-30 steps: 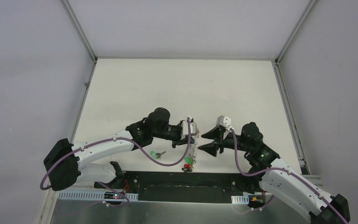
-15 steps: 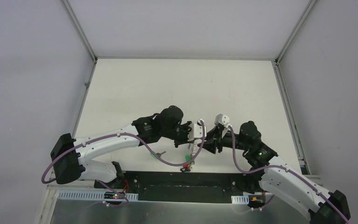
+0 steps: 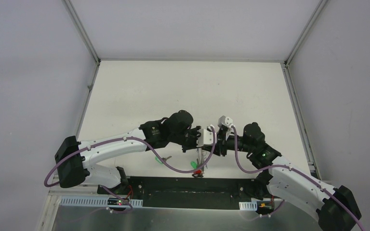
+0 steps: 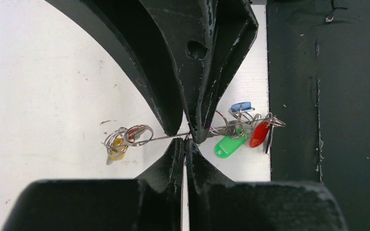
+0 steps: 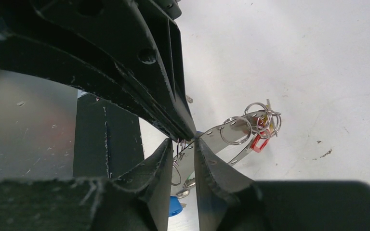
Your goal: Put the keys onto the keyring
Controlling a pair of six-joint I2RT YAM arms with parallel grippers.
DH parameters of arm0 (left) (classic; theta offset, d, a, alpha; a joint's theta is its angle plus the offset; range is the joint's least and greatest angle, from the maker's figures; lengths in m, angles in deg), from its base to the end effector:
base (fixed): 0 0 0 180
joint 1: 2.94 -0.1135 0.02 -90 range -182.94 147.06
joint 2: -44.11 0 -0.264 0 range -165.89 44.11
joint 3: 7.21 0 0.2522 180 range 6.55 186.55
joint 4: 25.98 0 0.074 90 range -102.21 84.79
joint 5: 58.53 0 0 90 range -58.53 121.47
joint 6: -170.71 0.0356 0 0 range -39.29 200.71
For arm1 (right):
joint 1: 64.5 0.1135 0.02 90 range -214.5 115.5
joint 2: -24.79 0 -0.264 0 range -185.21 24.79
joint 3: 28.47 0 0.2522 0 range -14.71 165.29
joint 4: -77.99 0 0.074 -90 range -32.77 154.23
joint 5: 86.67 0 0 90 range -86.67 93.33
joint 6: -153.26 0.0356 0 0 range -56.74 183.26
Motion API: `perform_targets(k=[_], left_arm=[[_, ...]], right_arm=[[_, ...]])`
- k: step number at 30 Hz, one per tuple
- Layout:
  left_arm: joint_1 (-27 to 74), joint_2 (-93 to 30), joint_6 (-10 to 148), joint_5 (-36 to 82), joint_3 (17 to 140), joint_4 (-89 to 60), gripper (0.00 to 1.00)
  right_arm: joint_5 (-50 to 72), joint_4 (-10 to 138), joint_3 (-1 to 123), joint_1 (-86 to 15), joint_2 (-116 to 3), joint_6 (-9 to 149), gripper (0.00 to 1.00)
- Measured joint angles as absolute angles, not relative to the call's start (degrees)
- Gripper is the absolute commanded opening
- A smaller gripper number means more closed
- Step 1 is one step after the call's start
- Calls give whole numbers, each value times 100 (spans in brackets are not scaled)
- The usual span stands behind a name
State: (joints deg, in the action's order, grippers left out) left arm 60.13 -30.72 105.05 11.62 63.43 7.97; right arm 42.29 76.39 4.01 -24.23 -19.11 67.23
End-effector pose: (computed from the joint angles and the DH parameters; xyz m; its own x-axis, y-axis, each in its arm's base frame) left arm 0.1192 -0.2613 0.2835 0.1406 0.5791 -0.8030 0.9895 -0.0557 0.1331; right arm 0.1199 0.1309 0.2237 -0.2386 -0.1316 -0.9621 -0.9558 0.2069 0.2088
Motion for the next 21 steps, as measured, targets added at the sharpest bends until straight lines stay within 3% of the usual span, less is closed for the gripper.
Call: perform_targets(k=[6,15,21], left_arm=[[6015,-3072,10560,1199,6352,801,0],[6052,-3072,10579,1208,6352,812,0],[6082,-3072,10584,1214,6358,832,0]], right_arm=[[4253,7775,340,-2423,-1946,6725,17],[4321,7810,226,-2423,-1909,6725,17],[4374,7816,226,-2423,-1915,6728,0]])
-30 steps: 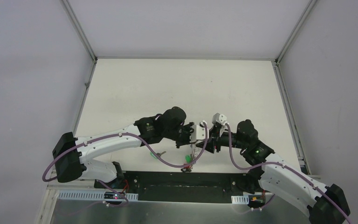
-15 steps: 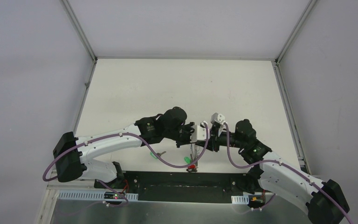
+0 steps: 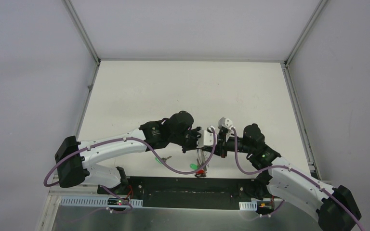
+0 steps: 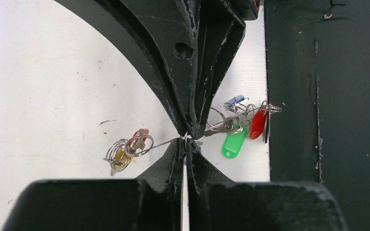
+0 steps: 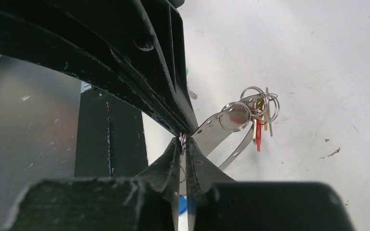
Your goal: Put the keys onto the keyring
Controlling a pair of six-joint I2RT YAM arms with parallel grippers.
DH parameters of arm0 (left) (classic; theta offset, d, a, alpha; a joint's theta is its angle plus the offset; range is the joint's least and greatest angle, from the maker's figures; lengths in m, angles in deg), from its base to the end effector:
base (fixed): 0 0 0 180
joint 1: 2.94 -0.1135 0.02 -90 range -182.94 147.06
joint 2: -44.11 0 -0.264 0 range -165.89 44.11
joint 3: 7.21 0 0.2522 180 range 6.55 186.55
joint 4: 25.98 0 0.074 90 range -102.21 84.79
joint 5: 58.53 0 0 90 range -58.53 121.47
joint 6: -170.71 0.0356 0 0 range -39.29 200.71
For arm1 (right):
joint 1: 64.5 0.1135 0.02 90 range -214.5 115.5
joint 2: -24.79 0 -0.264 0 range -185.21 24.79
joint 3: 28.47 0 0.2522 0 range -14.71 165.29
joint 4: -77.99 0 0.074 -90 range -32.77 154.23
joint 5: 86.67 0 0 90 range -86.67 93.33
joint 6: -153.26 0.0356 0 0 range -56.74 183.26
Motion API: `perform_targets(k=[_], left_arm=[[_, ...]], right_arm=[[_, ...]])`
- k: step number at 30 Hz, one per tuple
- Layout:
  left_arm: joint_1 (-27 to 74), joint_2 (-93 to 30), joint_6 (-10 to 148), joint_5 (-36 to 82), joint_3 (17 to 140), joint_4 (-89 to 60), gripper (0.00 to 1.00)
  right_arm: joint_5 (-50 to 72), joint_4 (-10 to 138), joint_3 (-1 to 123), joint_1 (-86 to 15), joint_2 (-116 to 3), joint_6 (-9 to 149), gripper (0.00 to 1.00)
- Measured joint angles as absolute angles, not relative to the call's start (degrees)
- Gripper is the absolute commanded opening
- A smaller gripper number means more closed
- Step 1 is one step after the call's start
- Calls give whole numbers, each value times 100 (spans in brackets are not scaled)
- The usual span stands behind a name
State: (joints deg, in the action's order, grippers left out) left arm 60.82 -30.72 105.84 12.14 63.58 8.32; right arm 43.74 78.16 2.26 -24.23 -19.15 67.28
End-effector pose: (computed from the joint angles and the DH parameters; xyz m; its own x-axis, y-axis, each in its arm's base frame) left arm 0.1163 -0.2625 0.2838 0.1599 0.5820 -0.7973 0.9867 -0.0694 0.1472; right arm 0.1178 0.1300 0.2162 -0.2400 -0.1334 -0.9616 -0.9596 0.1826 0.2142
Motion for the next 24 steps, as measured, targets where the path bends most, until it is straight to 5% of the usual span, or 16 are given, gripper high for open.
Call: perform_targets(k=[8,15,24], left_arm=[[6082,-3050,10579,1288,6384,930,1],[6089,-2993,10464,1326,6369,937,37],[6069,-2432,9841,1339,6013,552,59]], right_arm=[[4505,7985,231,-2427,-2055,6725,0],[4509,7971,226,-2427,-1992,6725,0],[4516,7928,154,-2423,-1841,6725,0]])
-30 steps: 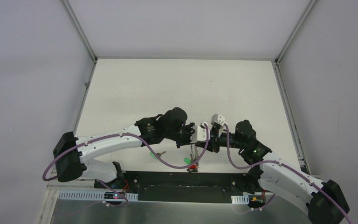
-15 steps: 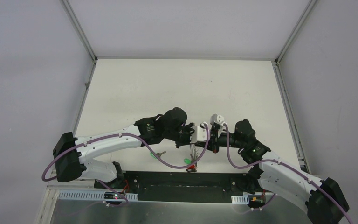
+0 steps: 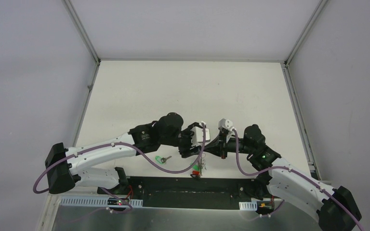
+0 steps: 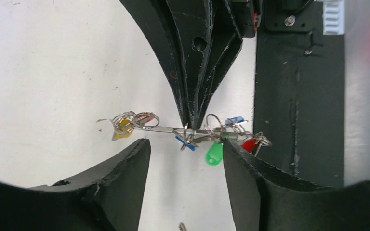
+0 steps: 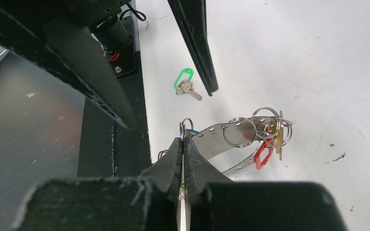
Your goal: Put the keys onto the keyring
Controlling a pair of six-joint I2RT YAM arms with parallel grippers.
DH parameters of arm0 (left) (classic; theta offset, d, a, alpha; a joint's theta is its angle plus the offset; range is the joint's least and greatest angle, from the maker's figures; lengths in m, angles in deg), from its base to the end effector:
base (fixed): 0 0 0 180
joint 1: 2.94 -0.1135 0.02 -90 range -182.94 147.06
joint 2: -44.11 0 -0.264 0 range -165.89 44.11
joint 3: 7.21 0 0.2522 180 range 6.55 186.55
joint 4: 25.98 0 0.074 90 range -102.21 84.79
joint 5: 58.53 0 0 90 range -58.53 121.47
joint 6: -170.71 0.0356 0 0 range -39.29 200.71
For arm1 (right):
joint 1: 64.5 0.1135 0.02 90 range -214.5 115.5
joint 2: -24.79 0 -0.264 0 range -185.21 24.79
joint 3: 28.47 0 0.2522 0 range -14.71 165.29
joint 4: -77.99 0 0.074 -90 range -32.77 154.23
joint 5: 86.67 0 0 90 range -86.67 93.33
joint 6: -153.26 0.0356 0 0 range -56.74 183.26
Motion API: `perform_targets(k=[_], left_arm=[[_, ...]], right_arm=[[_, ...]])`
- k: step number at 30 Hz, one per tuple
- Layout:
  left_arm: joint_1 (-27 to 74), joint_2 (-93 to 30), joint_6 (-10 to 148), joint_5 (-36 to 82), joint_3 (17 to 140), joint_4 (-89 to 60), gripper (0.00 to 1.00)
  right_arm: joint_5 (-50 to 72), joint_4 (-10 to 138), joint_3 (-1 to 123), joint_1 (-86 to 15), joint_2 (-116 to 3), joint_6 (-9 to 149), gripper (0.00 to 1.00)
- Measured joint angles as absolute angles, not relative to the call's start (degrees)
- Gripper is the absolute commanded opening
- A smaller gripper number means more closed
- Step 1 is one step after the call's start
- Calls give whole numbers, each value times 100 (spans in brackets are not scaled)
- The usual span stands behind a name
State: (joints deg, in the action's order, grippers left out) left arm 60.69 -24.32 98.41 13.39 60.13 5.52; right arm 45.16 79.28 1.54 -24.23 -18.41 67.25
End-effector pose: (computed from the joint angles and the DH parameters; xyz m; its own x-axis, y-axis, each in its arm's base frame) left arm 0.1082 -0.2432 0.2961 0.0663 0.5169 -0.8535 0.9948 0.0323 0.0969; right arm 0.1155 0.1289 0.2159 -0.2251 -0.1228 -0.9666 -0.9663 0.1556 0.2053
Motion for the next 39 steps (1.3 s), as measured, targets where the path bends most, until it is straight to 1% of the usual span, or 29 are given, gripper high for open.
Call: perform_targets(k=[4,8,11,15,18,20,25,28,32,39], left_arm=[[5755,-2062,9323,1015,5600,-12,60],[4942,-1778,8608,362,5147,-755,59],[4474,-1656,8075,-145,4813,-1343,56],[4006,-1623,7130,-948,4050,-2689,53],[3768,-1802,6431,-1348,3421,-3834,47],[3711,-2115,6055,-1575,3141,-4597,46],[3720,-2856,5585,-2003,2806,-6398,44],[3781,-3109,5570,-2139,2793,-7012,44],[3993,-3205,5714,-2185,2793,-7196,42],[4281,-3199,6274,-2213,2883,-6645,36]], right_arm=[[4516,7919,154,-2423,-1832,6723,0],[4516,7902,154,-2423,-1821,6723,0],[4516,7888,154,-2423,-1804,6723,0],[4516,7869,154,-2423,-1797,6723,0],[4518,7853,154,-2423,-1795,6723,0],[4518,7853,154,-2423,-1795,6723,0],[4520,7853,154,-2423,-1795,6723,0],[4520,7853,154,-2423,-1795,6723,0],[4520,7853,154,-2423,-1795,6723,0],[4520,7851,154,-2423,-1788,6723,0]])
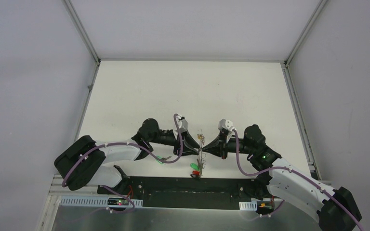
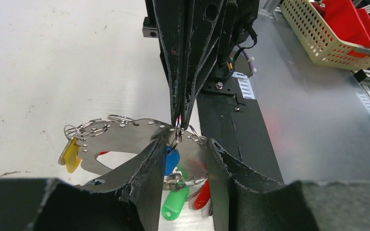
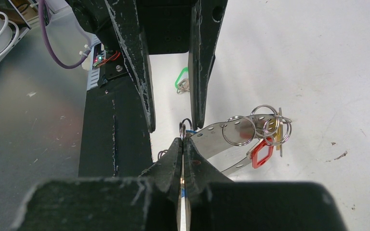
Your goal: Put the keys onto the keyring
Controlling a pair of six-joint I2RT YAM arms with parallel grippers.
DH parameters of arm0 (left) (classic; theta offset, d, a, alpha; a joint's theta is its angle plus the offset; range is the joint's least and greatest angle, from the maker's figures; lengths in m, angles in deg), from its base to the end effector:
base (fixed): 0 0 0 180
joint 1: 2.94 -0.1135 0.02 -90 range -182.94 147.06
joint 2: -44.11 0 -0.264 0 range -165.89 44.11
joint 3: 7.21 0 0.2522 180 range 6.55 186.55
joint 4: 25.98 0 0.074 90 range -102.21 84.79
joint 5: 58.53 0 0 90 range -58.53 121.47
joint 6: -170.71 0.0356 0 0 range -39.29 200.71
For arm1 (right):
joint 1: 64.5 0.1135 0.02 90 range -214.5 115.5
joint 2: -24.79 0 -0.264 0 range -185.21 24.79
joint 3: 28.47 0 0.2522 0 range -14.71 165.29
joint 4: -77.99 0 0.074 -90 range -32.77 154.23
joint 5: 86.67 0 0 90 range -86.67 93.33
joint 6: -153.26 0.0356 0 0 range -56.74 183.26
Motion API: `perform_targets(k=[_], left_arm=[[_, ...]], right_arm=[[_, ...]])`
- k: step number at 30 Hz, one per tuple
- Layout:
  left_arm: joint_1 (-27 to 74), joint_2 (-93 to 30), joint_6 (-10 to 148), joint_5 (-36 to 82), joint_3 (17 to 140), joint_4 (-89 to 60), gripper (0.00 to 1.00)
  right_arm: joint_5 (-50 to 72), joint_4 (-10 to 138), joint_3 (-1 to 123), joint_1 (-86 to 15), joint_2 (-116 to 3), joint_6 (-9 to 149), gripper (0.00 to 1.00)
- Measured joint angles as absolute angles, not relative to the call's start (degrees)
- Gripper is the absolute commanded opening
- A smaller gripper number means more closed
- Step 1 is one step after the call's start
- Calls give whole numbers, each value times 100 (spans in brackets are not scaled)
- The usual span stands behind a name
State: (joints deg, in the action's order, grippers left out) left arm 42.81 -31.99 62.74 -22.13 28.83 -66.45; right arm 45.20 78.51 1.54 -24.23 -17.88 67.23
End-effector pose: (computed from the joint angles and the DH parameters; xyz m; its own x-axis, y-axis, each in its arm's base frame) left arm 0.1502 -0.1953 0.2081 -0.2997 0.0452 -0.9530 0.9401 -0.1561 -0.3030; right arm 0.1145 0.1282 0.2160 -0.2279 -0.1255 -0.9656 -0.9658 0.1555 0.2077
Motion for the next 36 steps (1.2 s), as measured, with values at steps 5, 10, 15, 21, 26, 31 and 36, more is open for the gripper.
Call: perform_targets(k=[5,10,15,21,26,31,36], left_arm=[[4290,-3199,6459,-2134,2894,-6440,30],[4367,-3201,6527,-2108,2964,-6363,29],[4402,-3203,6540,-2091,2988,-6363,28],[4474,-3264,6619,-2049,2999,-6359,17],[4474,-3282,6671,-1990,3019,-6352,13],[4474,-3271,6689,-1922,3053,-6243,7],[4493,-3100,6842,-1800,3128,-5819,3]], right_arm=[[4520,7849,154,-2423,-1791,6723,0],[4520,7849,154,-2423,-1791,6723,0],[4524,7836,156,-2423,-1791,6721,0],[4548,7805,156,-2423,-1791,6721,0],[4562,7803,156,-2423,-1791,6721,0],[4559,7803,156,-2423,-1791,6721,0],[4557,7810,156,-2423,-1791,6708,0]])
